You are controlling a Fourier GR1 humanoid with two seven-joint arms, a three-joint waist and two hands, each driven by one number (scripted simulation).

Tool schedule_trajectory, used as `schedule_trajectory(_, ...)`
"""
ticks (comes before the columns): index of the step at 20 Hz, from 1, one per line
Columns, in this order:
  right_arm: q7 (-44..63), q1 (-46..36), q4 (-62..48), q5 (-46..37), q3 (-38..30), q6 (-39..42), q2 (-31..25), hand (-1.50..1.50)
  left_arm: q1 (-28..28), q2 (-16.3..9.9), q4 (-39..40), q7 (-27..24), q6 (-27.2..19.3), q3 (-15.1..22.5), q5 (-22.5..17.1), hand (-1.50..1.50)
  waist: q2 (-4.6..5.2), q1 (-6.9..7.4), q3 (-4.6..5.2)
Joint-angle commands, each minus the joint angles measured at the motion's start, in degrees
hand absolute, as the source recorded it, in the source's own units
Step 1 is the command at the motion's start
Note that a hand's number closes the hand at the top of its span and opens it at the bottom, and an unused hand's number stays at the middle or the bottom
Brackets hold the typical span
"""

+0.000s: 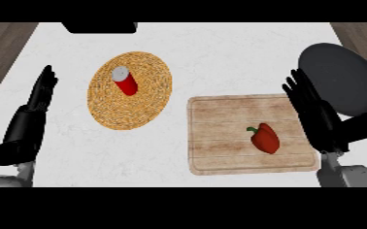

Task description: Pick the bell pepper from the cutting board and place it in the pan

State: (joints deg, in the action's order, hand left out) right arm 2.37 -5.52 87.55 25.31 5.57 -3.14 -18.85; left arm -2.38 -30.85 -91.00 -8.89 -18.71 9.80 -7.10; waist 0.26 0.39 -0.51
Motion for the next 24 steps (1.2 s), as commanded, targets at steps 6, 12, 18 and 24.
schedule_trajectory(6, -3.4, -16.0, 6.7, 9.7, 11.0, 32.5, -1.7, 1.5, -2.6, 10.0, -2.6, 0.5, 4.3, 7.9, -5.1, 0.0, 0.43, 4.25, 0.37)
schedule_trajectory(12, -21.0, -14.0, -9.2, 2.5, 1.8, 53.5, -18.9, -1.5, -3.0, 14.4, -1.3, 1.3, 5.1, 10.3, -6.9, 0.0, 0.89, 0.98, 0.17)
schedule_trajectory(18, -37.4, -19.4, -14.1, -15.9, -0.5, 56.0, -22.7, -1.5, -3.0, 15.9, 1.4, 0.3, 4.7, 10.7, -5.9, 0.0, 0.86, 1.83, 0.15)
schedule_trajectory(24, -39.6, -25.6, -12.8, -26.6, 8.3, 51.3, -23.8, -1.5, -5.4, 15.1, 1.9, 2.0, 6.2, 9.1, -6.9, 0.0, 0.65, 2.74, 0.32)
